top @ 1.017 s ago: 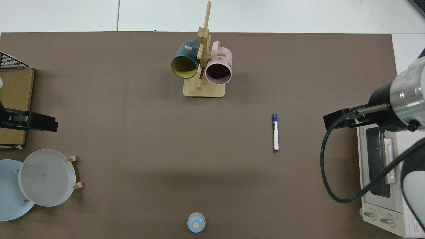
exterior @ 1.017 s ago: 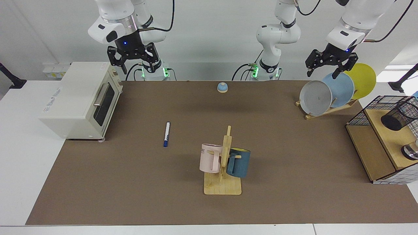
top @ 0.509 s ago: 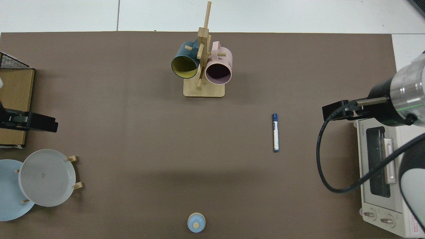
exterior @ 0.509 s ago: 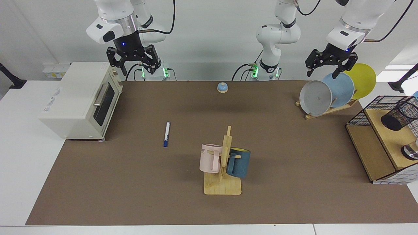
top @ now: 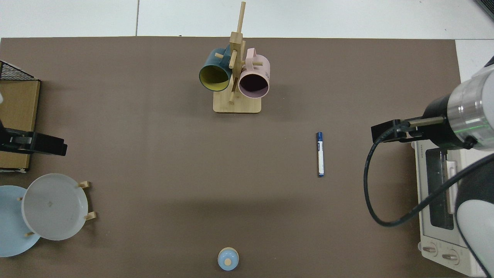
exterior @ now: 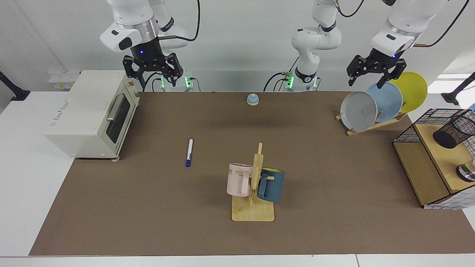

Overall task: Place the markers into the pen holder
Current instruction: 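Reach the right gripper toward the blue-capped white marker, then grasp the marker with the right gripper and lift it, then carry the marker to the table middle while the left gripper approaches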

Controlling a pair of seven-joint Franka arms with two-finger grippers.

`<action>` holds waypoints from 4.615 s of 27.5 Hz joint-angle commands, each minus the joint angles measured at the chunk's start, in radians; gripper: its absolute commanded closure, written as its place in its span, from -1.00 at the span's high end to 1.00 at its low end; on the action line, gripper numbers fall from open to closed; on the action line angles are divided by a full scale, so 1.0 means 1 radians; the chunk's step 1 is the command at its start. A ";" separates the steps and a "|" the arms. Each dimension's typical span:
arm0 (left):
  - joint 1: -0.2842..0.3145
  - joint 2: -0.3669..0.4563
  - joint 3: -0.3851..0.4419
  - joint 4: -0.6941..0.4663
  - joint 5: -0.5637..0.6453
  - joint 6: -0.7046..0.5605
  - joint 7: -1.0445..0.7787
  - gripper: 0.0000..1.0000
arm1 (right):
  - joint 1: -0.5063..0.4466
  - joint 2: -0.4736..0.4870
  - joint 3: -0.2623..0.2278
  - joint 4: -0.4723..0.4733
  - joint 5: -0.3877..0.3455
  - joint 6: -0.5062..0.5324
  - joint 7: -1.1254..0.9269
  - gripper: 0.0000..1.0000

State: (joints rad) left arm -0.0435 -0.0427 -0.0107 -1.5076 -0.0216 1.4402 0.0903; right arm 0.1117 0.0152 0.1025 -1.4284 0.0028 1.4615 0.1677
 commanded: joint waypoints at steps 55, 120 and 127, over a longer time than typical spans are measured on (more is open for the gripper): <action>0.022 -0.014 0.009 -0.008 0.006 -0.007 0.002 1.00 | 0.028 0.187 0.000 -0.668 -0.056 0.852 0.134 0.94; 0.022 -0.016 0.009 -0.010 0.006 -0.012 0.002 1.00 | 0.048 0.252 0.000 -0.689 -0.095 0.971 0.187 -1.00; 0.022 -0.016 0.009 -0.010 0.006 -0.012 0.000 1.00 | 0.051 0.244 0.002 -0.635 -0.096 0.904 0.184 -1.00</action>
State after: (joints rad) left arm -0.0317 -0.0430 0.0042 -1.5076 -0.0216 1.4391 0.0902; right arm 0.1640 0.2629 0.0976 -2.1073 -0.0630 2.4087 0.3242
